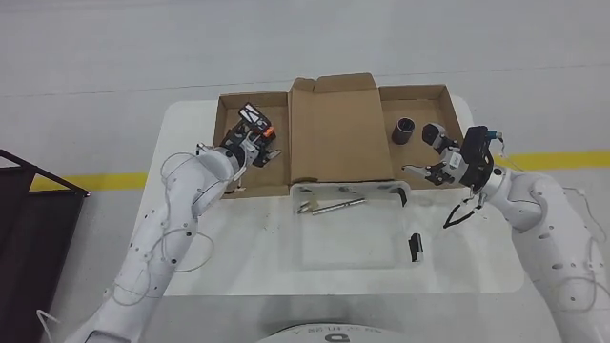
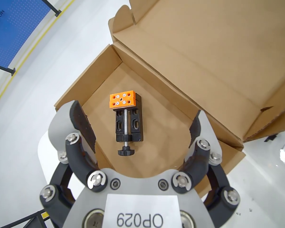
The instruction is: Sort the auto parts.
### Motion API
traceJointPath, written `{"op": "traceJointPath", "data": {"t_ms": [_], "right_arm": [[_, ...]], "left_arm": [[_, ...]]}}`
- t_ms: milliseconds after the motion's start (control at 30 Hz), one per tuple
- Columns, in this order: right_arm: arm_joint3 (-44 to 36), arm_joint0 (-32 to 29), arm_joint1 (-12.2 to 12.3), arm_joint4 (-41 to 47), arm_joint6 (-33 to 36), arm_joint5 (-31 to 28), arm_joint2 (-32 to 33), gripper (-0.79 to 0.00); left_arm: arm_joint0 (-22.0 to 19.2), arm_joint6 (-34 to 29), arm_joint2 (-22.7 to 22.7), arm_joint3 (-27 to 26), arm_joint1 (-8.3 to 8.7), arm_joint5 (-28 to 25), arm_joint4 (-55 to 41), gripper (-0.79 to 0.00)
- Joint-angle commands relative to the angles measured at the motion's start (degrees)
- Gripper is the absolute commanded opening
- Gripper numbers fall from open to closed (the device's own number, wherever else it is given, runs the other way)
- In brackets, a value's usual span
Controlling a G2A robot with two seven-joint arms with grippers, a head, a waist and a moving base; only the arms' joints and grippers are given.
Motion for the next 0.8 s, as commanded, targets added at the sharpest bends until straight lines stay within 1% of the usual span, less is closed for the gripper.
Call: {"op": "traceJointPath", "data": {"t_ms": [0, 133, 233, 467, 533, 600, 667, 767], "right_arm": [[0.00, 0.00, 0.00, 0.00, 0.00, 0.00, 0.00, 0.000], [0.00, 0.00, 0.00, 0.00, 0.00, 0.00, 0.00, 0.000], [0.00, 0.00, 0.00, 0.00, 0.00, 0.00, 0.00, 0.000], [0.00, 0.00, 0.00, 0.00, 0.00, 0.00, 0.00, 0.000], [0.00, 0.00, 0.00, 0.00, 0.00, 0.00, 0.00, 0.000], [0.00, 0.00, 0.00, 0.00, 0.00, 0.00, 0.00, 0.000], [0.00, 0.00, 0.00, 0.00, 0.00, 0.00, 0.00, 0.000], [0.00, 0.00, 0.00, 0.00, 0.00, 0.00, 0.00, 0.000]], "left_arm": [[1.00, 0.50, -0.70, -1.10, 0.14, -2.29, -2.93, 0.000], [2.54, 0.92, -1.82, -3.16, 0.50, -10.24, -11.06, 0.000], [3.42, 1.71, -1.73, -4.42, 0.69, -16.60, -17.93, 0.000], [3.54, 1.56, -1.99, -4.61, 0.77, -16.97, -18.46, 0.000], [3.88, 2.27, -1.65, -5.40, 0.77, -17.13, -18.27, 0.000], [5.04, 2.74, -0.09, -7.95, 0.86, -18.42, -15.57, 0.000], [5.91, 2.35, 2.73, -10.54, 0.92, -21.92, -13.23, 0.000], [6.01, 0.68, 7.14, -12.55, 0.81, -26.09, -12.73, 0.000]]}}
